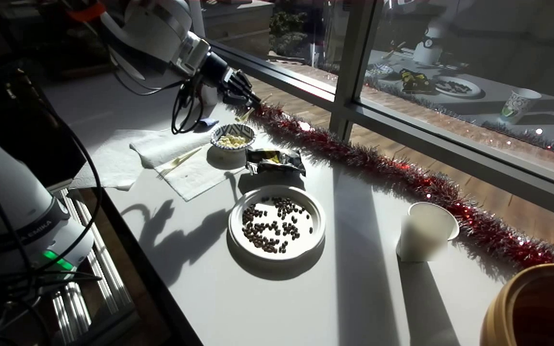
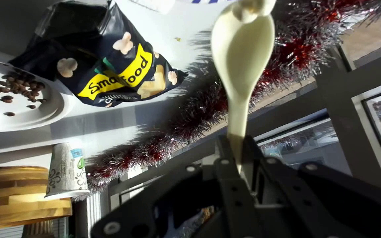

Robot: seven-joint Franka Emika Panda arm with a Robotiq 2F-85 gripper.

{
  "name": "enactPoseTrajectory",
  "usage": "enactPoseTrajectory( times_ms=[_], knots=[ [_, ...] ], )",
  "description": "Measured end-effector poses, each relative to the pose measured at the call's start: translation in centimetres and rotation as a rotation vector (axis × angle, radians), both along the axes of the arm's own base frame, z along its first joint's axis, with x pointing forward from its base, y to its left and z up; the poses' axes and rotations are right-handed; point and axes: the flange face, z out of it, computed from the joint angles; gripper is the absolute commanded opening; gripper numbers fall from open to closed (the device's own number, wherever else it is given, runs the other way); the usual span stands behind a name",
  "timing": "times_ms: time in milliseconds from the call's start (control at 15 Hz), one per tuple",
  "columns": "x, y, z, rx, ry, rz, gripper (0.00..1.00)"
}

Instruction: Use the white spoon to place some items from the white plate and place them in the bowl on the left.

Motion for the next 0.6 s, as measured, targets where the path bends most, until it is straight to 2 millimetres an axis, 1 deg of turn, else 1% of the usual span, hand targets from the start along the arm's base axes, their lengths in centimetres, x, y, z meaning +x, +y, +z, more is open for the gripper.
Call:
enactPoseTrajectory(
  times_ms=[200,333,467,600],
  knots=[
    [-0.3,1.4,-1.7,-0.046,-0.048,0.012,0.03],
    [-0.5,2.0,-2.4,-0.057,-0.055,0.013,0.03],
    [-0.4,1.9,-2.2,-0.058,-0.059,0.002,0.03],
    [0.0,1.0,-1.0,-0.054,-0.059,-0.028,0.03]
  ],
)
